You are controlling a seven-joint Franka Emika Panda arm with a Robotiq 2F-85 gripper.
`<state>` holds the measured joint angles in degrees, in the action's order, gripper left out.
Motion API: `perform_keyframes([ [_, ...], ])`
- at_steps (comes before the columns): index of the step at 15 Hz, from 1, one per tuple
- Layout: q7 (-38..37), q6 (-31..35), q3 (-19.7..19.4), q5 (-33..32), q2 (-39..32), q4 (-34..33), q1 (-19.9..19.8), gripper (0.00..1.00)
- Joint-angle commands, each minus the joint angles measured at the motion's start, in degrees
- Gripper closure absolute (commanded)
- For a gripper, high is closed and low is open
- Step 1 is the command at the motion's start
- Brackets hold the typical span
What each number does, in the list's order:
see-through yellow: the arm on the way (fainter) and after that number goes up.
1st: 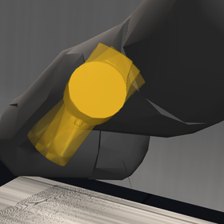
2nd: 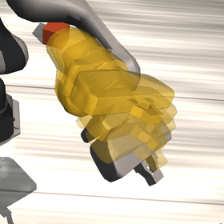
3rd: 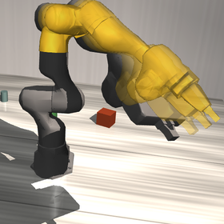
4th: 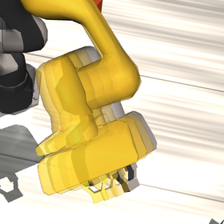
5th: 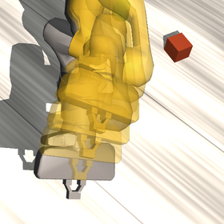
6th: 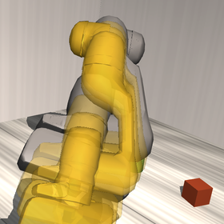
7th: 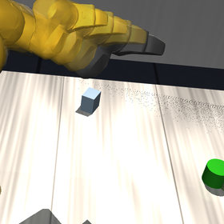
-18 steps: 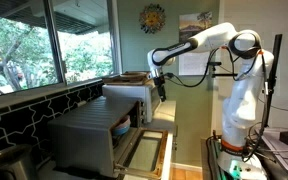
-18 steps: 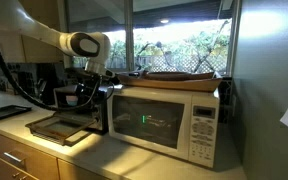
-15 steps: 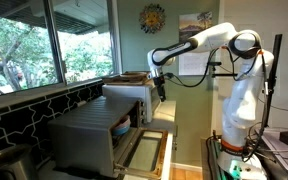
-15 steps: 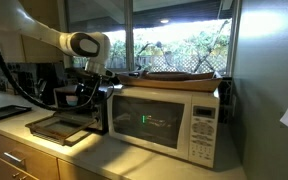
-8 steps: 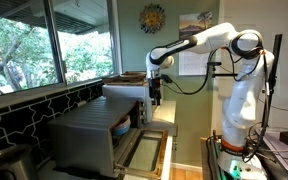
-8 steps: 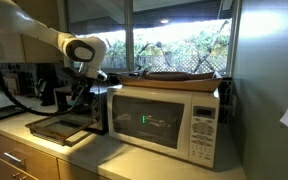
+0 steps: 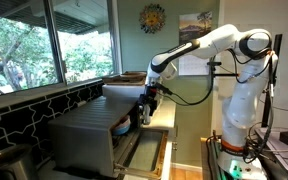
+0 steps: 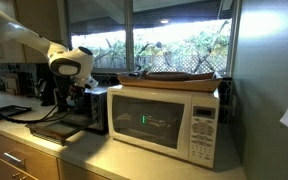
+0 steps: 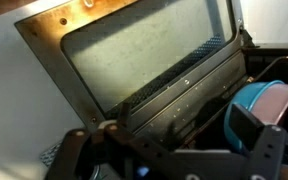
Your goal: Move the purple bowl to the bottom space in the oven
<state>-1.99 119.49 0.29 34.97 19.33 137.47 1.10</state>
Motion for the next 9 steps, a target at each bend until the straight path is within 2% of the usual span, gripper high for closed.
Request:
perform_keyframes([
  [1,-3.3,12.3,3.0,5.7,3.3,6.8,2.2,0.00],
  [5,1.1,23.0,4.4,10.4,4.3,10.4,5.8,0.00],
  [6,-1.2,19.5,3.8,7.4,2.0,7.2,4.7,0.00],
  [9,-0.8,21.8,4.1,8.4,2.8,8.5,5.8,0.00],
])
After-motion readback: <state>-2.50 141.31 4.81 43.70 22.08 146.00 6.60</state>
